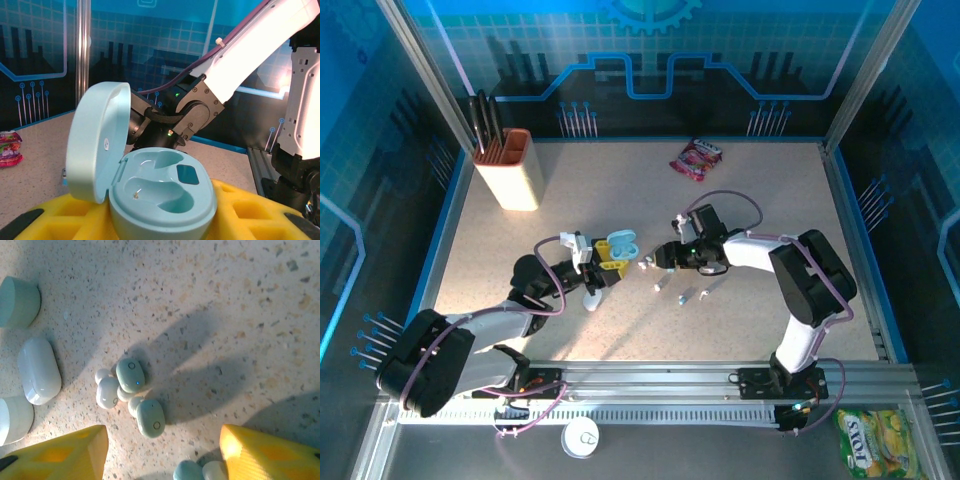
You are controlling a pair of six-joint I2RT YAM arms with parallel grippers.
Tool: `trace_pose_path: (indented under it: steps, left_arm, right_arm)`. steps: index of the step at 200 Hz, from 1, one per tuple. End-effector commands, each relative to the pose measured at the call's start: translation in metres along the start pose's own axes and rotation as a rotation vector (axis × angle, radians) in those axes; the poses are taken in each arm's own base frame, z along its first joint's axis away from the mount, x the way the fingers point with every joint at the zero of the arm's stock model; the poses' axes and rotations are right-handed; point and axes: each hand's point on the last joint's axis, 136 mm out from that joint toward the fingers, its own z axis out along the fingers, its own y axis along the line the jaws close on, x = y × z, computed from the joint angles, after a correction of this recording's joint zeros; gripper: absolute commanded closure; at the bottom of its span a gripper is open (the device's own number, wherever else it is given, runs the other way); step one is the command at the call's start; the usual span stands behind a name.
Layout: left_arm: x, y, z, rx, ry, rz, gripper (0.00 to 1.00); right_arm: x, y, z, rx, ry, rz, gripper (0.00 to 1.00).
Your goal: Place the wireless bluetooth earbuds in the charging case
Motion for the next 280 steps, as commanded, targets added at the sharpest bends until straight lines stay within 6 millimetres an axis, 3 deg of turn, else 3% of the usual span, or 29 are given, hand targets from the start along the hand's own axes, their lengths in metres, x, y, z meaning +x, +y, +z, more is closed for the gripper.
trace_pose_path:
  steps: [1, 36, 71, 79, 158, 179, 215, 280]
  left_arm:
    - [-0.005, 0.002, -0.006, -0.023, -0.022, 0.035, 0.58]
    - [0.002, 0.011, -0.011, -0.063, -0.013, 0.03, 0.58]
    - [0.001, 0.028, -0.021, -0.128, -0.019, 0.03, 0.58]
    - [-0.002, 0.033, -0.024, -0.148, -0.026, 0.031, 0.58]
    - [-0.027, 0.083, -0.056, -0.325, -0.091, 0.069, 0.59]
    - [-0.032, 0.091, -0.064, -0.351, -0.109, 0.063, 0.6]
    - [-0.029, 0.095, -0.068, -0.383, -0.109, 0.067, 0.6]
    - [-0.029, 0.095, -0.069, -0.39, -0.103, 0.081, 0.6]
  right_arm:
    - [0.006, 0.005, -0.007, -0.005, 0.012, -0.015, 0.39]
    - [0.018, 0.004, -0.01, 0.019, 0.029, -0.039, 0.38]
    - [0.014, -0.002, -0.024, 0.122, 0.006, -0.094, 0.34]
    - [0.001, 0.004, -0.03, 0.142, -0.027, -0.122, 0.33]
    - [-0.003, 0.007, -0.058, 0.751, 0.014, -0.451, 0.34]
    - [0.0, 0.009, -0.053, 0.862, 0.072, -0.518, 0.42]
    - [0.004, 0.009, -0.037, 0.933, 0.131, -0.531, 0.44]
    - [0.009, 0.004, -0.023, 1.023, 0.17, -0.532, 0.6]
